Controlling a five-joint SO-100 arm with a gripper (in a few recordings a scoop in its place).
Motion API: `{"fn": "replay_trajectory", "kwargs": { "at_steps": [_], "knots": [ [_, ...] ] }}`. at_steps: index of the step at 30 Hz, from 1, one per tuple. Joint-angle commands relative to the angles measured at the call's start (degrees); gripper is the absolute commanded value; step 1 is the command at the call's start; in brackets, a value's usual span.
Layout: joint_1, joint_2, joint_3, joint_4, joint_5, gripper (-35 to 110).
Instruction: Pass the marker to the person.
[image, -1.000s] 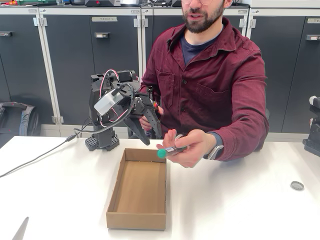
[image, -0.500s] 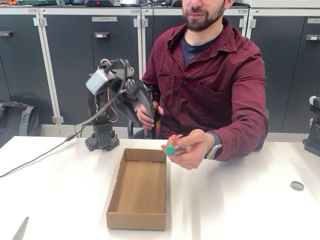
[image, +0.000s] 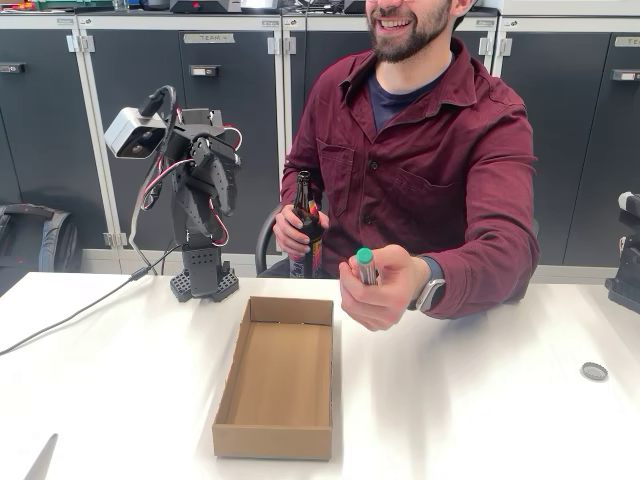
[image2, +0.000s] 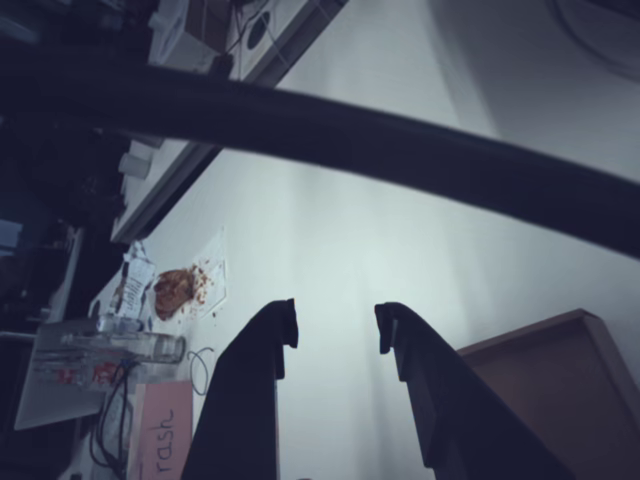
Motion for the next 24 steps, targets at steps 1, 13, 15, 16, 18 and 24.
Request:
{"fn": "replay_trajectory", "kwargs": {
  "at_steps": [1, 13, 15, 16, 18, 24],
  "knots": [
    [0.0, 2.5, 0.1, -1.6, -0.1, 16],
    [-0.8, 2.2, -0.3, -1.4, 0.4, 16],
    [-1.0, 1.8, -0.4, -1.2, 0.5, 16],
    [-1.1, 1.7, -0.5, -1.1, 0.7, 16],
    [-1.2, 1.7, -0.8, -0.5, 1.0, 16],
    [-1.3, 0.5, -3.2, 0.9, 1.1, 16]
  ]
}}
